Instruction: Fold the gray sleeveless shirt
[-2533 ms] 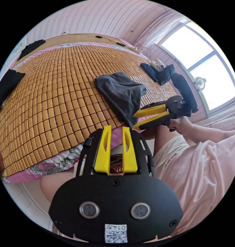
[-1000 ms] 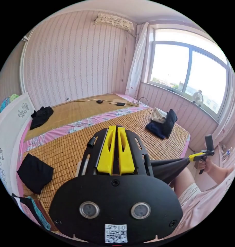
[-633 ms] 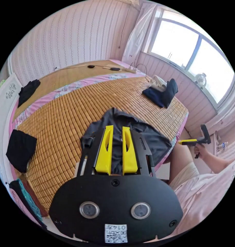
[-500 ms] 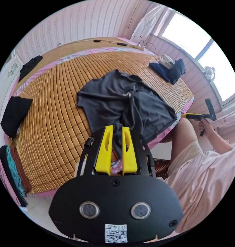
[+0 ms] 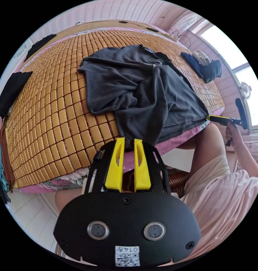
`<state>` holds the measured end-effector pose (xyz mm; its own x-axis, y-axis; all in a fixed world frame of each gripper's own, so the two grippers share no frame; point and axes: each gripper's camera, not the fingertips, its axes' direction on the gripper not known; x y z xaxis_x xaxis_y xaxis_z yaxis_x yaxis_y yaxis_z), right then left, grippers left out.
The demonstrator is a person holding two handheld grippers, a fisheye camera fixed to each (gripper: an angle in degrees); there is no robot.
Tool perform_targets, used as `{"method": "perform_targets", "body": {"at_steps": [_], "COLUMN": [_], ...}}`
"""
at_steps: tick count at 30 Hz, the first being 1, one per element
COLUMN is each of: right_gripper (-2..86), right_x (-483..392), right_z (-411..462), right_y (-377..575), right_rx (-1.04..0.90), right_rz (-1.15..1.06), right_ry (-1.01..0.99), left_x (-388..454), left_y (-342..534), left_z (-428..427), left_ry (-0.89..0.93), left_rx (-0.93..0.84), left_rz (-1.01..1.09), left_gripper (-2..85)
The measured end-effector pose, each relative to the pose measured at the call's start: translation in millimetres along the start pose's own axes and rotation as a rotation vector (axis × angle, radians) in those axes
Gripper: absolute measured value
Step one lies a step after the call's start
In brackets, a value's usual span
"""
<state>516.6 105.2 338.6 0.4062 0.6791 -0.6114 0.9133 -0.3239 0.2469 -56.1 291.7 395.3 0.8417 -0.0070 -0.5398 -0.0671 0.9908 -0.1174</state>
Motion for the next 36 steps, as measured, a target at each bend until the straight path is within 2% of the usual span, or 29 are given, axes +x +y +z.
{"method": "perform_targets", "body": {"at_steps": [5, 9, 13, 15, 18, 22, 26, 30, 34, 36], "right_gripper": [0.7, 0.6, 2.7, 8.1, 11.2, 8.9, 3.8, 1.2, 0.7, 0.6], "right_x": [31.3, 48.2, 34.0, 16.7, 0.4, -8.2, -16.0, -9.3, 3.1, 7.8], "right_z": [-41.0, -48.0, -56.7, -61.8, -67.0, -62.2, -92.9, -144.7, -204.1, -248.0], "right_y": [14.0, 18.6, 18.1, 12.5, 4.1, -2.6, 9.6, 35.7, 61.9, 79.5], "right_rx": [0.06, 0.009, 0.021, 0.034, 0.053, 0.013, 0.006, 0.067, 0.221, 0.356], "right_rz": [0.06, 0.1, 0.06, 0.023, 0.003, 0.034, 0.008, -0.028, -0.011, -0.03], "right_ry": [-0.057, -0.011, -0.056, -0.091, -0.118, -0.034, 0.006, -0.215, -0.433, -0.604], "left_x": [12.3, 10.5, 15.2, 16.7, 21.4, 36.4, 61.5, 70.1, 70.9, 70.2], "left_y": [-2.1, 5.5, 16.3, 20.5, 21.4, 8.8, 8.8, 26.3, 59.8, 77.1], "left_z": [-16.1, -30.2, -57.8, -69.2, -82.8, -77.8, -87.3, -117.4, -194.5, -239.1], "left_ry": [-0.049, -0.018, 0.001, 0.008, 0.039, 0.047, -0.008, 0.037, 0.156, 0.223], "left_rx": [-0.004, -0.002, 0.008, 0.017, 0.038, -0.03, -0.086, -0.034, 0.174, 0.308], "left_rz": [0.006, -0.037, -0.07, -0.092, -0.115, -0.106, -0.01, -0.012, -0.029, -0.021], "left_gripper": [0.4, -0.1, 2.4, 5.1, 7.3, 8.1, 1.3, -0.4, -0.8, -0.9]}}
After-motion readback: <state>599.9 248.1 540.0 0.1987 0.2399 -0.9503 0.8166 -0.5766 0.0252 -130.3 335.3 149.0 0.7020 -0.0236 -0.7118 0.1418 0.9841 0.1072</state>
